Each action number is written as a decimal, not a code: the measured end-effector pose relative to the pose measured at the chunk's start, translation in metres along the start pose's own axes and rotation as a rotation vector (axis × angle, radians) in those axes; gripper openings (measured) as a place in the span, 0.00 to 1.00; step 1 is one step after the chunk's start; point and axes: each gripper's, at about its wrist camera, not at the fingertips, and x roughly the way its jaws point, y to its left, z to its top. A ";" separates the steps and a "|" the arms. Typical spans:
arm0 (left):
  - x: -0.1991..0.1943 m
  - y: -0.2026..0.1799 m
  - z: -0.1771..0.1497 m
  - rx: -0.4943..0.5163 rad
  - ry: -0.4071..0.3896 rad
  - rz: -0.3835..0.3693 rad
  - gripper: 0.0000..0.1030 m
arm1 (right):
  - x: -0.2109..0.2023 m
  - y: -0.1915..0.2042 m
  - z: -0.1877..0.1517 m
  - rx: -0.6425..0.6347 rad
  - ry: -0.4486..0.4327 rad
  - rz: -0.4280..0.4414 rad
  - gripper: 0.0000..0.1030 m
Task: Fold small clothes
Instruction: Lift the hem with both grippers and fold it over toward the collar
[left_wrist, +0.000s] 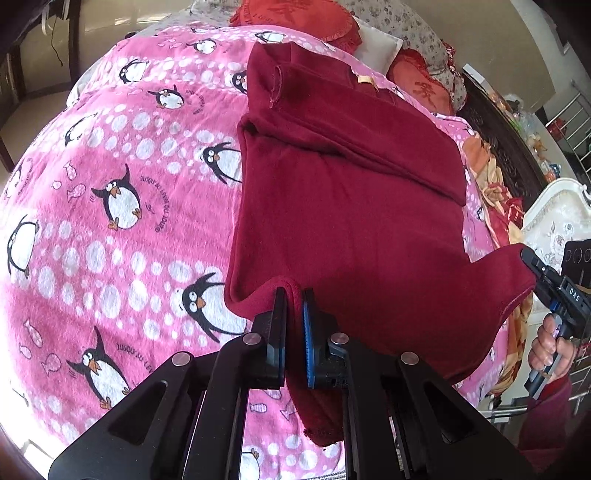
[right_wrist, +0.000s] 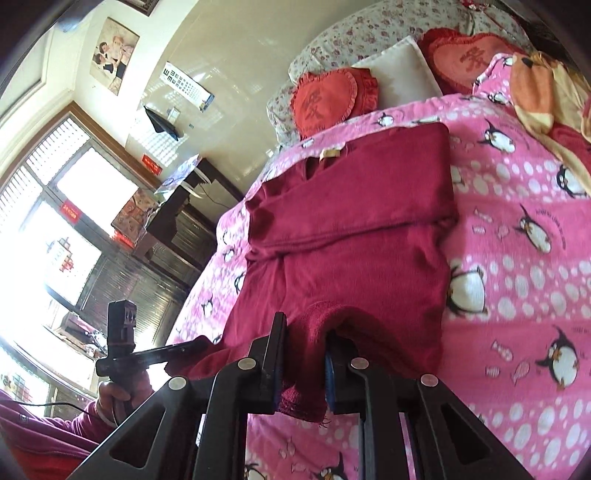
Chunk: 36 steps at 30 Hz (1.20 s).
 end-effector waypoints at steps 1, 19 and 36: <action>-0.001 0.002 0.006 -0.011 -0.010 -0.007 0.06 | -0.001 -0.001 0.004 -0.003 -0.008 0.001 0.15; 0.019 -0.016 0.163 0.002 -0.237 -0.002 0.06 | 0.036 -0.032 0.124 0.010 -0.141 -0.080 0.15; 0.085 -0.013 0.257 0.010 -0.230 0.077 0.06 | 0.122 -0.101 0.213 0.103 -0.099 -0.197 0.15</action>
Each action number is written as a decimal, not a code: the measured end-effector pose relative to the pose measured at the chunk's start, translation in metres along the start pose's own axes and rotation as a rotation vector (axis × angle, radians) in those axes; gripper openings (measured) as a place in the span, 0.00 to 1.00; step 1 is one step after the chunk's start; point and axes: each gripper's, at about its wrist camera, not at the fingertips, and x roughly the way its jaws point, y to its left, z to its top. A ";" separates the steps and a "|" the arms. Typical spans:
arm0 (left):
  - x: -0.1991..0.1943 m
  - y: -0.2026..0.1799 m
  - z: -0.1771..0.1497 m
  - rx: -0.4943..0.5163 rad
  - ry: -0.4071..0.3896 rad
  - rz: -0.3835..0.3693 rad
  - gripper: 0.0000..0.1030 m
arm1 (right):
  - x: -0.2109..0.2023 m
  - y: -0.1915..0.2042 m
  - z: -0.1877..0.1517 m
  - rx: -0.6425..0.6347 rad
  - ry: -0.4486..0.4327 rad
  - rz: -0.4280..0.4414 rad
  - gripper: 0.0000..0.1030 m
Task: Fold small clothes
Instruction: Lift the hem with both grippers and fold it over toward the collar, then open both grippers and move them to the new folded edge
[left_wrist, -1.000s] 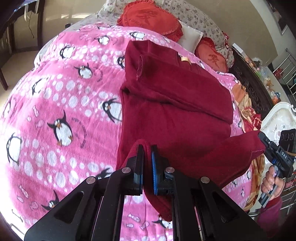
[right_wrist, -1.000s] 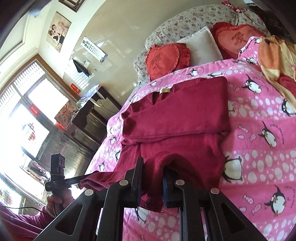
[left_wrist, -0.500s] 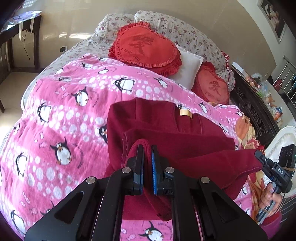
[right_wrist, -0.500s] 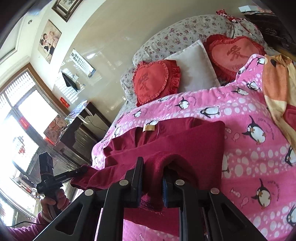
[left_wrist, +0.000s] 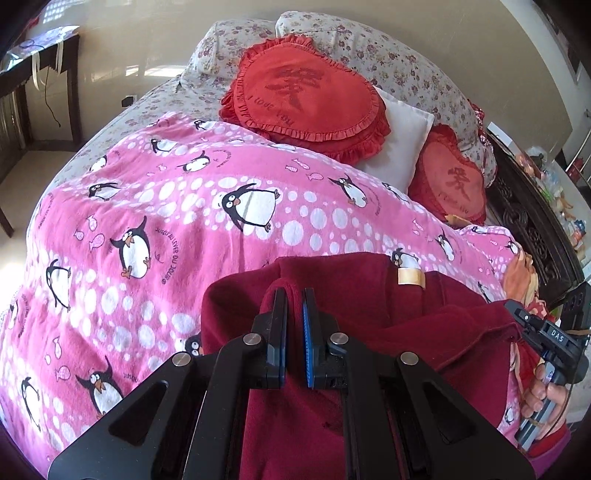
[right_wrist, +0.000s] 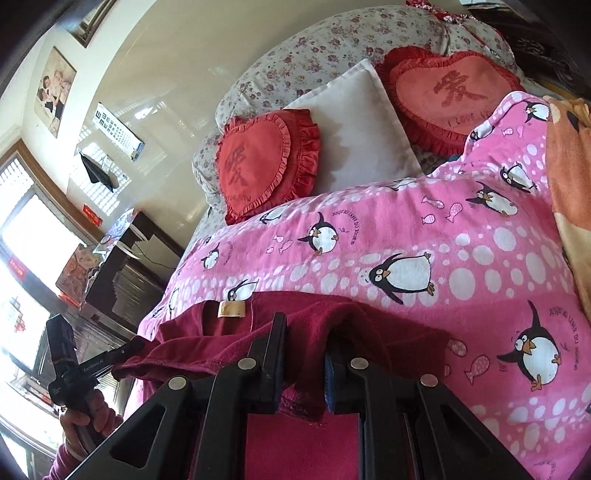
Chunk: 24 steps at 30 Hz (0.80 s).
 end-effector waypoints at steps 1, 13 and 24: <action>0.003 0.001 0.002 -0.004 0.006 -0.013 0.06 | 0.002 -0.002 0.002 0.009 0.003 -0.007 0.15; -0.041 0.027 0.010 -0.097 -0.051 -0.106 0.65 | -0.065 -0.010 0.016 0.118 -0.131 0.098 0.46; 0.006 -0.018 -0.007 0.072 0.002 0.011 0.65 | 0.004 0.054 -0.027 -0.244 0.008 -0.109 0.46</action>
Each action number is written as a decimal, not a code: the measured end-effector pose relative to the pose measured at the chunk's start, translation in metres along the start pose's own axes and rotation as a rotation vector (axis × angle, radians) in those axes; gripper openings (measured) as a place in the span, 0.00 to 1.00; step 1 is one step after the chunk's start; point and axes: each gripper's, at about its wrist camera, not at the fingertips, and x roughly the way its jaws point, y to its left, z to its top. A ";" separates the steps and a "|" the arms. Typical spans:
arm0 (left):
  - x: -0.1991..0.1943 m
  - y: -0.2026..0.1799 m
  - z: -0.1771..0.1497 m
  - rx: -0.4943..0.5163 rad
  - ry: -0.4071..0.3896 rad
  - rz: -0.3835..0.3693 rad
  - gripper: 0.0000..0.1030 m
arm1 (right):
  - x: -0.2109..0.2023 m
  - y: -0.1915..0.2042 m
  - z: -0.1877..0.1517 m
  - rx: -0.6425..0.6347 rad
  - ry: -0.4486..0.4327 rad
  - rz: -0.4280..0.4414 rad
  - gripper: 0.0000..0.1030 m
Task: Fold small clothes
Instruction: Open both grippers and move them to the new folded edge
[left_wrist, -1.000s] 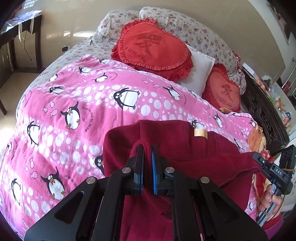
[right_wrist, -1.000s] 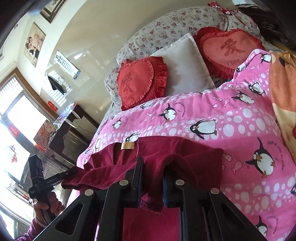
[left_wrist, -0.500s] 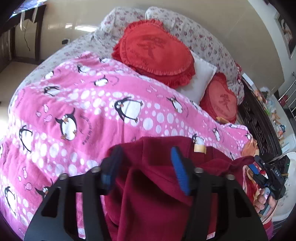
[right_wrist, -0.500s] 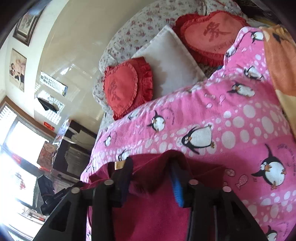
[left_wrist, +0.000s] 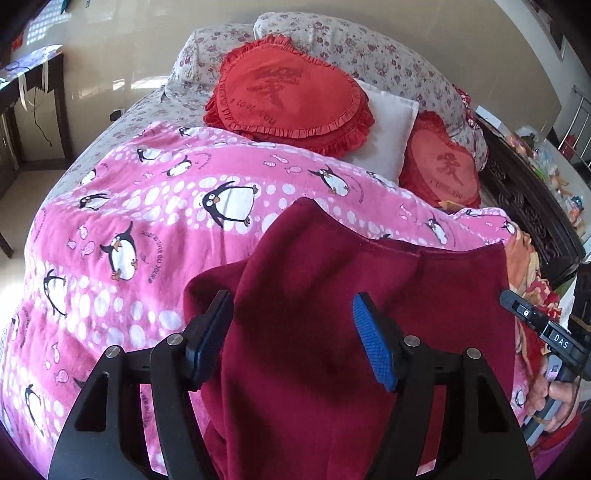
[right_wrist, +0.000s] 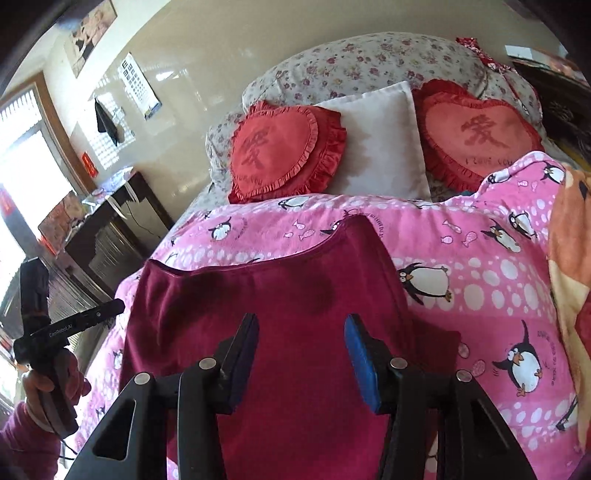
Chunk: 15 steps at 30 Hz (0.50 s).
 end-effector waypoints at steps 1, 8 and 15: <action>0.008 -0.001 0.002 -0.003 0.002 0.014 0.65 | 0.010 -0.001 0.003 -0.002 0.004 -0.010 0.46; 0.059 0.018 0.020 -0.044 0.001 0.131 0.65 | 0.056 -0.035 0.023 0.047 -0.001 -0.143 0.46; 0.060 0.021 0.018 -0.020 -0.018 0.153 0.68 | 0.069 -0.042 0.029 0.064 0.001 -0.171 0.46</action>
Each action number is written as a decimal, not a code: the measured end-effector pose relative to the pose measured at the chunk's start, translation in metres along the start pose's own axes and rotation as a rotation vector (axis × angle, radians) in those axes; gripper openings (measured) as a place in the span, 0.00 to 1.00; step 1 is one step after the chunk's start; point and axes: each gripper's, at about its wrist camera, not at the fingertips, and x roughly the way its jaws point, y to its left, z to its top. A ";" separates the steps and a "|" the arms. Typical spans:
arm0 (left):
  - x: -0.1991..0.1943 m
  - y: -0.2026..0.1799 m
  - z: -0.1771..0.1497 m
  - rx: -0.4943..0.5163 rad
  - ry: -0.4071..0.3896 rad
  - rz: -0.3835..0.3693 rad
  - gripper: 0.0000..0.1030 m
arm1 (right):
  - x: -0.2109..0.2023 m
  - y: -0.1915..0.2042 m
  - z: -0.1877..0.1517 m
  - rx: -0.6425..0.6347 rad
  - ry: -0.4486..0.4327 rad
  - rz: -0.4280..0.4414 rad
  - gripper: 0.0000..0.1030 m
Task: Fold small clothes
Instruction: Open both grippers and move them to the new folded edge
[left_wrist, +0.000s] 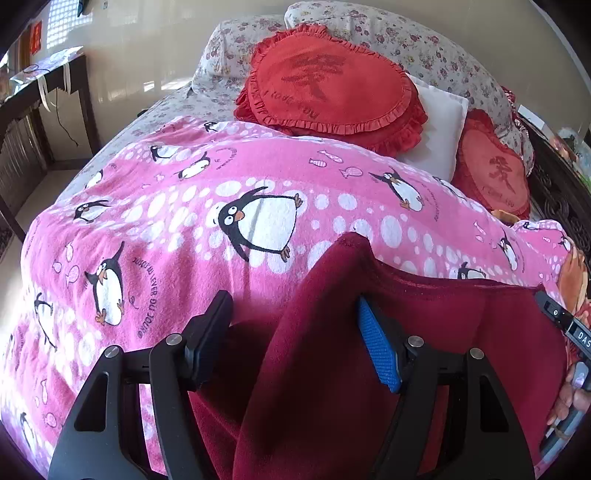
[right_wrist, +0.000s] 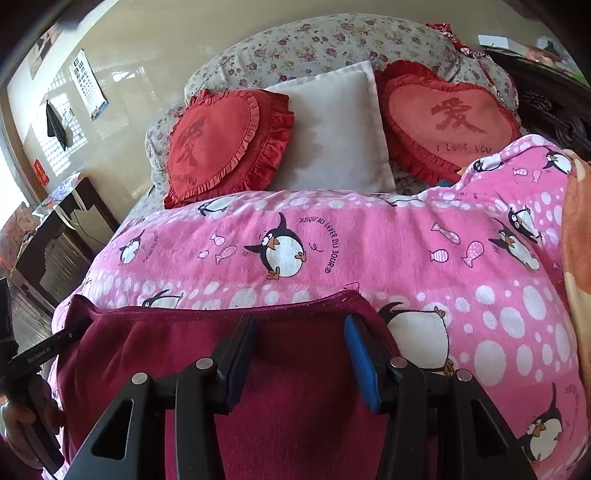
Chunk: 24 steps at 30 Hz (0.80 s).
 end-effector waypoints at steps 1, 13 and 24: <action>-0.003 0.000 -0.001 0.002 -0.002 0.001 0.68 | -0.007 0.002 -0.001 -0.006 -0.003 -0.005 0.46; -0.049 0.000 -0.020 0.037 -0.025 0.006 0.68 | -0.090 0.015 -0.048 -0.065 -0.036 -0.029 0.46; -0.078 0.004 -0.049 0.044 0.005 0.006 0.68 | -0.089 -0.008 -0.058 0.030 0.009 -0.089 0.47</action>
